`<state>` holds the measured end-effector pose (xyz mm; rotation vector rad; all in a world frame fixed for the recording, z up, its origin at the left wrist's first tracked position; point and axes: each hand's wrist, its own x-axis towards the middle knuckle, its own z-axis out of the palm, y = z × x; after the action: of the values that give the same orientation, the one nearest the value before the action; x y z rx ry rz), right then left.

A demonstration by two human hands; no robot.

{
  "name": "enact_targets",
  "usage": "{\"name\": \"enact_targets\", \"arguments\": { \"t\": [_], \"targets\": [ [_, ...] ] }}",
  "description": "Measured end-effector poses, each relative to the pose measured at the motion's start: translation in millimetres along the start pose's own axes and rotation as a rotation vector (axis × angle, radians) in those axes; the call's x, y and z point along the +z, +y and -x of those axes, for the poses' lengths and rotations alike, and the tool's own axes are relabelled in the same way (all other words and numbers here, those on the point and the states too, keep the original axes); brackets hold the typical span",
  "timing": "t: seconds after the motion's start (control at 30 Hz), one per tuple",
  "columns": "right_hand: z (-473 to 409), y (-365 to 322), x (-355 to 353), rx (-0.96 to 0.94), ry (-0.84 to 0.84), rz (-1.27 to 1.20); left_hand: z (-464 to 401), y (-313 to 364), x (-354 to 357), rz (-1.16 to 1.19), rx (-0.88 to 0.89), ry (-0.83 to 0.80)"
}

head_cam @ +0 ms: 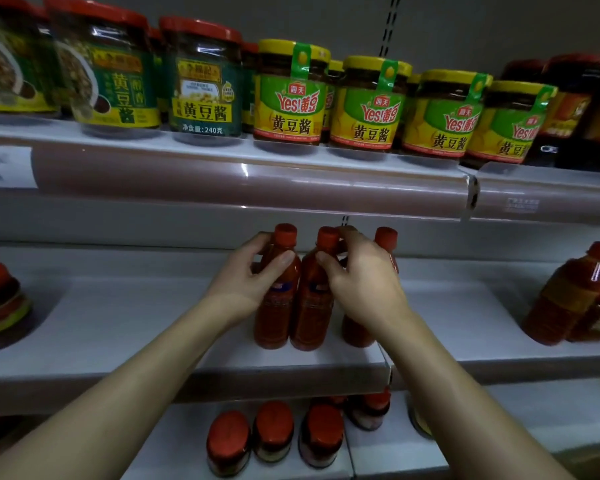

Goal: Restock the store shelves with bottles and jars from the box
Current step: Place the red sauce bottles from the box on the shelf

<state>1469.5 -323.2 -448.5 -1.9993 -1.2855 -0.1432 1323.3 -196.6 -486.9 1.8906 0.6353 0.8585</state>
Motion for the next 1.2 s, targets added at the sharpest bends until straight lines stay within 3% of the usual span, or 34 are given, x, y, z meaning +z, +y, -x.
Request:
{"name": "enact_targets", "arguments": {
  "t": [0.4,0.67,0.9,1.2],
  "targets": [
    [3.6,5.1,-15.3,0.093,0.029,0.004,-0.3,7.8,24.8,0.000,0.022,-0.005],
    [10.2,8.7,-14.4,0.053,0.072,-0.067,4.5,12.6,29.4,0.011,0.018,0.030],
    [38.2,19.4,-18.0,0.027,0.201,-0.108,20.6,12.3,31.8,0.068,-0.049,0.035],
    [72.9,41.4,4.0,0.081,0.091,-0.290,64.4,-29.9,36.1,-0.052,0.075,0.307]
  ]
}}
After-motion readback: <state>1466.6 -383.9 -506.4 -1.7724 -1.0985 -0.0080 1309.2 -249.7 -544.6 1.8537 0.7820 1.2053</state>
